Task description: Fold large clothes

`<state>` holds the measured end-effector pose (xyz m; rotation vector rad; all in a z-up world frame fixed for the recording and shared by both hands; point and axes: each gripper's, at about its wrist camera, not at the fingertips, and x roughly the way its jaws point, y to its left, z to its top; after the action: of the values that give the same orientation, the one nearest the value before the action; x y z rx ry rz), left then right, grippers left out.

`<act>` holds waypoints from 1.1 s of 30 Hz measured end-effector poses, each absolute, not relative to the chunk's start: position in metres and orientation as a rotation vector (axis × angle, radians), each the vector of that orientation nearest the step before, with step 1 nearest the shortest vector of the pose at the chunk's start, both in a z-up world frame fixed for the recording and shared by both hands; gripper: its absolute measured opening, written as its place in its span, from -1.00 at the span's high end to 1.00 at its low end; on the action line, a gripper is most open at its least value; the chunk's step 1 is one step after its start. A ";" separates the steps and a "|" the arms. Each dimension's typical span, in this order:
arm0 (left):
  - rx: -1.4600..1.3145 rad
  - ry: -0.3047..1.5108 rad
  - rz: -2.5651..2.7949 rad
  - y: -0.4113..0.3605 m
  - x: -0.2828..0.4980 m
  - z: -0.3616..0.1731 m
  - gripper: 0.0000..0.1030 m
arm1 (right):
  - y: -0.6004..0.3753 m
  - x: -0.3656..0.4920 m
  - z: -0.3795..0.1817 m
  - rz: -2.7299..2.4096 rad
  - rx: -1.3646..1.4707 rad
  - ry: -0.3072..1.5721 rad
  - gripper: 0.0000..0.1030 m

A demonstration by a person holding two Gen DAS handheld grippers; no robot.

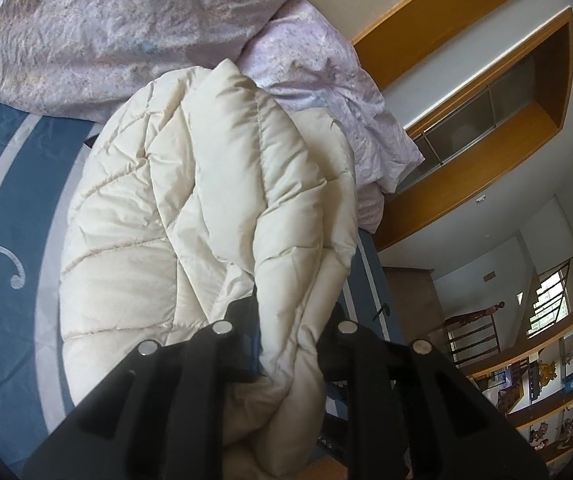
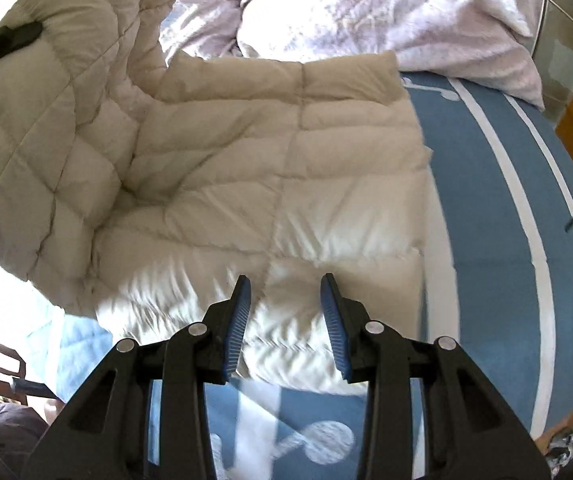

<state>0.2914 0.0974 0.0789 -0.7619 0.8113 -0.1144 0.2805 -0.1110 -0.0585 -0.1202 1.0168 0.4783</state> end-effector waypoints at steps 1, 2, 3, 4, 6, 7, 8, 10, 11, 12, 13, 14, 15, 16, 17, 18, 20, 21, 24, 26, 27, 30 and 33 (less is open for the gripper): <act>-0.762 0.815 -0.121 0.092 0.294 0.078 0.66 | -0.113 0.280 -0.060 0.477 -0.119 1.020 0.26; -0.762 0.818 -0.126 0.088 0.295 0.078 0.66 | -0.115 0.279 -0.060 0.477 -0.120 1.021 0.26; -0.761 0.822 -0.134 0.083 0.297 0.078 0.66 | -0.115 0.278 -0.061 0.476 -0.123 1.022 0.26; -0.760 0.825 -0.140 0.079 0.298 0.077 0.66 | -0.115 0.278 -0.063 0.475 -0.129 1.024 0.26; -0.759 0.837 -0.157 0.068 0.303 0.075 0.66 | -0.115 0.279 -0.065 0.475 -0.134 1.027 0.26; -0.758 0.842 -0.163 0.064 0.304 0.074 0.66 | -0.115 0.280 -0.067 0.474 -0.136 1.030 0.26; -0.757 0.849 -0.170 0.059 0.307 0.073 0.66 | -0.115 0.278 -0.067 0.474 -0.136 1.032 0.26; -0.754 0.863 -0.182 0.049 0.311 0.070 0.66 | -0.116 0.281 -0.069 0.474 -0.131 1.033 0.26; -0.754 0.870 -0.185 0.045 0.313 0.069 0.66 | -0.116 0.281 -0.069 0.474 -0.126 1.034 0.26; -0.754 0.878 -0.189 0.040 0.315 0.067 0.66 | -0.117 0.281 -0.069 0.475 -0.121 1.034 0.26; -0.755 0.885 -0.190 0.036 0.318 0.065 0.66 | -0.118 0.280 -0.069 0.476 -0.116 1.034 0.26; -0.757 0.893 -0.193 0.032 0.321 0.062 0.66 | -0.119 0.281 -0.070 0.478 -0.109 1.035 0.26; -0.760 0.904 -0.196 0.028 0.325 0.060 0.66 | -0.120 0.281 -0.070 0.479 -0.103 1.036 0.26; -0.761 0.912 -0.198 0.024 0.327 0.058 0.66 | -0.122 0.282 -0.071 0.480 -0.097 1.036 0.26; -0.761 0.923 -0.201 0.020 0.330 0.055 0.66 | -0.123 0.281 -0.071 0.482 -0.093 1.036 0.26; -0.759 0.931 -0.202 0.016 0.334 0.052 0.66 | -0.124 0.283 -0.072 0.484 -0.087 1.036 0.26; -0.751 0.958 -0.206 0.006 0.341 0.046 0.66 | -0.127 0.284 -0.074 0.487 -0.072 1.039 0.26; -0.750 0.969 -0.207 0.001 0.344 0.043 0.66 | -0.128 0.285 -0.075 0.488 -0.064 1.041 0.26; -0.739 1.010 -0.221 -0.015 0.354 0.033 0.65 | -0.131 0.287 -0.078 0.492 -0.046 1.045 0.26; -0.736 1.030 -0.232 -0.022 0.357 0.030 0.63 | -0.134 0.288 -0.079 0.495 -0.035 1.048 0.26; -0.737 1.038 -0.239 -0.025 0.357 0.029 0.61 | -0.135 0.289 -0.079 0.496 -0.028 1.050 0.26; -0.740 1.043 -0.252 -0.028 0.357 0.031 0.45 | -0.136 0.290 -0.079 0.502 -0.012 1.053 0.26; -0.753 1.025 -0.267 -0.026 0.355 0.038 0.15 | -0.139 0.293 -0.080 0.508 -0.012 1.054 0.26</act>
<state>0.3547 -0.0258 0.0384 -0.7532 1.0252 -0.2675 0.2932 -0.1387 -0.0804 -0.0115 1.0537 0.5081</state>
